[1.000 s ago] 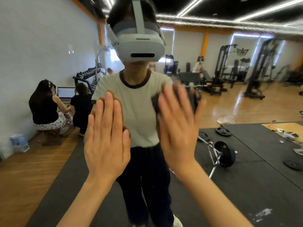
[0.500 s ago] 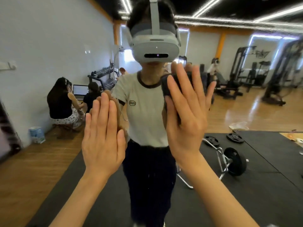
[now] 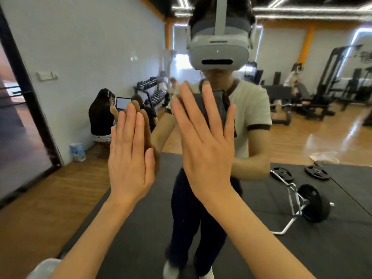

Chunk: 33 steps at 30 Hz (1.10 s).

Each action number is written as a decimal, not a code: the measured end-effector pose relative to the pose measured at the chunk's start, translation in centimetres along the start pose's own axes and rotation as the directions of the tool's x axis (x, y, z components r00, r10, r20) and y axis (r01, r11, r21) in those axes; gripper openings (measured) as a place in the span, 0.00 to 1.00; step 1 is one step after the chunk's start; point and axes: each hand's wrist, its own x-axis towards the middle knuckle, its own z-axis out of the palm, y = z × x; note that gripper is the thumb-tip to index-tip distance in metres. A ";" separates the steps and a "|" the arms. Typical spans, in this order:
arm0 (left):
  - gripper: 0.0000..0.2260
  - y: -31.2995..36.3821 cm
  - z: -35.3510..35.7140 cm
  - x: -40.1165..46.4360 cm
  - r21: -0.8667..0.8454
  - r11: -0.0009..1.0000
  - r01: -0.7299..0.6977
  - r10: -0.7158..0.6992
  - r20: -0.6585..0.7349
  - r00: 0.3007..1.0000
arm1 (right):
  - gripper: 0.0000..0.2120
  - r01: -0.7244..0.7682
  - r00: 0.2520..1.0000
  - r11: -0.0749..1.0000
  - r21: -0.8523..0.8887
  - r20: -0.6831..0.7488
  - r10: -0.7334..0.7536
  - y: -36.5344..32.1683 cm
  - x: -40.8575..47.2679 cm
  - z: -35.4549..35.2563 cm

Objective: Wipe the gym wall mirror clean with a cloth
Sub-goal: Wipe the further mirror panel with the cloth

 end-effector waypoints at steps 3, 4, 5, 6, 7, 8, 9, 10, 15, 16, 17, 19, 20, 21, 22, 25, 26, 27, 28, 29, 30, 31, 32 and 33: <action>0.26 0.0 0.0 0.0 0.000 1.000 -0.001 0.001 -0.004 1.000 | 0.25 0.000 1.000 0.999 -0.040 0.028 0.001 -1.0 -2.1 0.5; 0.26 0.0 0.0 0.0 0.000 1.000 -0.004 0.004 -0.001 1.000 | 0.25 0.033 0.995 0.998 -0.061 0.091 -0.027 -1.1 -5.2 0.5; 0.27 -0.1 -0.1 0.0 -0.001 1.000 -0.008 0.008 0.006 1.000 | 0.25 0.065 0.988 0.994 -0.082 0.146 -0.052 -1.2 -8.6 0.3; 0.27 -0.2 -0.1 0.0 0.000 1.000 -0.012 0.012 0.010 1.000 | 0.26 0.098 0.979 0.990 -0.104 0.186 -0.077 -1.1 -11.5 -0.1; 0.27 -0.2 0.0 0.0 0.005 1.000 -0.014 0.014 0.010 1.000 | 0.27 0.122 0.972 0.985 -0.125 0.215 -0.093 -1.0 -13.0 -0.5; 0.27 -0.3 0.1 -0.1 0.009 1.000 -0.015 0.015 0.007 1.000 | 0.29 0.144 0.968 0.979 -0.141 0.223 -0.110 -1.0 -12.8 -0.6; 0.28 -0.3 0.1 -0.1 0.012 1.000 -0.017 0.017 0.003 1.000 | 0.29 0.155 0.968 0.977 -0.144 0.220 -0.121 -1.1 -11.0 -0.4; 0.29 -0.3 0.2 -0.1 0.009 1.000 -0.022 0.022 -0.001 1.000 | 0.29 0.137 0.977 0.981 -0.135 0.185 -0.111 -1.4 -8.0 -0.1; 0.31 -0.4 0.2 -0.1 -0.045 0.999 -0.030 0.030 -0.008 1.000 | 0.23 -0.131 0.989 0.989 -0.071 -0.077 0.126 -3.4 3.4 1.8; 0.31 -0.4 0.0 -0.1 -0.056 0.998 -0.031 0.031 -0.004 1.000 | 0.22 -0.111 0.993 0.990 -0.087 -0.057 0.106 -3.6 1.2 2.0; 0.31 -0.2 -0.1 -0.1 -0.066 0.997 -0.033 0.034 0.002 0.999 | 0.24 -0.089 0.996 0.990 -0.107 0.010 0.091 -3.9 -2.2 2.0; 0.31 0.2 -0.4 -0.3 -0.083 0.995 -0.047 0.050 0.037 0.998 | 0.35 -0.044 0.986 0.987 -0.155 0.153 0.068 -4.3 -10.1 1.4; 0.31 0.4 -0.4 -0.5 -0.091 0.994 -0.065 0.070 0.054 0.996 | 0.38 -0.021 0.979 0.985 -0.169 0.195 0.054 -4.5 -12.5 1.0; 0.30 0.6 -0.4 -0.8 -0.101 0.991 -0.084 0.091 0.068 0.993 | 0.39 -0.002 0.979 0.986 -0.168 0.202 0.036 -4.5 -13.1 0.9; 0.29 0.7 -0.3 -1.0 -0.113 0.989 -0.099 0.108 0.078 0.991 | 0.37 0.012 0.983 0.988 -0.157 0.183 0.017 -4.2 -11.8 1.1; 0.26 0.7 0.2 -1.3 -0.141 0.985 -0.099 0.109 0.062 0.992 | 0.28 -0.120 0.992 0.985 -0.125 0.010 0.123 -2.6 -3.1 1.0; 0.26 0.7 0.3 -1.3 -0.135 0.986 -0.094 0.101 0.046 0.994 | 0.26 -0.171 0.984 0.979 -0.107 -0.063 0.165 -2.0 -1.0 1.1; 0.26 0.7 0.5 -1.3 -0.125 0.988 -0.087 0.093 0.038 0.995 | 0.27 -0.210 0.974 0.974 -0.081 -0.102 0.202 -1.6 -0.2 1.1; 0.26 0.8 0.5 -1.3 -0.118 0.990 -0.083 0.088 0.041 0.995 | 0.29 -0.231 0.970 0.970 -0.076 -0.094 0.223 -1.7 -1.1 1.0; 0.27 0.8 0.5 -1.3 -0.117 0.990 -0.083 0.089 0.045 0.995 | 0.31 -0.229 0.973 0.969 -0.096 -0.055 0.224 -1.9 -3.5 1.0; 0.28 0.8 0.4 -1.3 -0.118 0.989 -0.087 0.093 0.049 0.994 | 0.34 -0.223 0.974 0.967 -0.123 -0.005 0.225 -2.2 -7.1 1.0; 0.28 0.8 0.4 -1.4 -0.115 0.989 -0.092 0.098 0.052 0.994 | 0.36 -0.214 0.973 0.964 -0.155 0.048 0.224 -2.6 -10.8 0.8; 0.29 0.8 0.4 -1.3 -0.108 0.990 -0.094 0.101 0.054 0.993 | 0.38 -0.200 0.971 0.962 -0.187 0.091 0.219 -3.0 -13.8 0.3; 0.29 0.8 0.4 -1.3 -0.103 0.991 -0.091 0.098 0.056 0.994 | 0.38 -0.186 0.971 0.962 -0.201 0.109 0.211 -3.0 -15.4 0.0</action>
